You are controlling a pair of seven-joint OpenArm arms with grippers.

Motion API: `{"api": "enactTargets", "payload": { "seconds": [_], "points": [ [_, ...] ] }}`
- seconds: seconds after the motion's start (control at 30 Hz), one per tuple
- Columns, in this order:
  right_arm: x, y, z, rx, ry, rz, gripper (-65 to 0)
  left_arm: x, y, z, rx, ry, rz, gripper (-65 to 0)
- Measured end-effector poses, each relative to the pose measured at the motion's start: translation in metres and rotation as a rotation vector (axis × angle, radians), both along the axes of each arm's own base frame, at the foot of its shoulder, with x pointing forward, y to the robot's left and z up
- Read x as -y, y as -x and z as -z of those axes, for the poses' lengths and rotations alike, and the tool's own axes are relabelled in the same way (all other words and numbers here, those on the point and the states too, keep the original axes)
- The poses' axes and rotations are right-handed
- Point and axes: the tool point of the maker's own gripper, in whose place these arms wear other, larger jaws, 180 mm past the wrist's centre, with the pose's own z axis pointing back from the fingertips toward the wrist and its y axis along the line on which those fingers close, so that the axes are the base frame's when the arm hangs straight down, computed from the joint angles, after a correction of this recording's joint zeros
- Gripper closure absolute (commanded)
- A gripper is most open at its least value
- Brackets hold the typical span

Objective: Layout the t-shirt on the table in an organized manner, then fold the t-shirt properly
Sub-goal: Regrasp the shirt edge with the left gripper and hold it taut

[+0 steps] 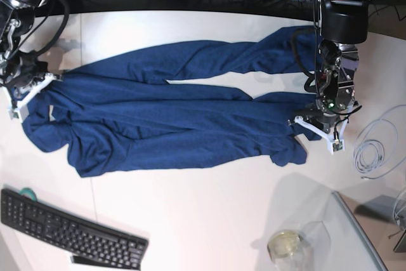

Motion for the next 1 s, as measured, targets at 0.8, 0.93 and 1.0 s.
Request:
{"api": "enactTargets", "payload": {
  "seconds": [0.8,0.93,1.0],
  "points": [
    [0.000,0.002,0.001,-0.003,0.000,0.002,-0.2,-0.057,0.077,-0.053,0.264,-0.043,-0.019,-39.7],
    [0.001,0.002,0.001,-0.004,0.001,0.001,-0.2,-0.057,0.098,-0.028,0.276,0.025,-0.046,-39.7],
    [-0.005,0.000,0.002,-0.010,0.006,-0.028,-0.2,-0.054,0.099,-0.021,0.278,0.053,-0.035,-39.7]
  ]
}}
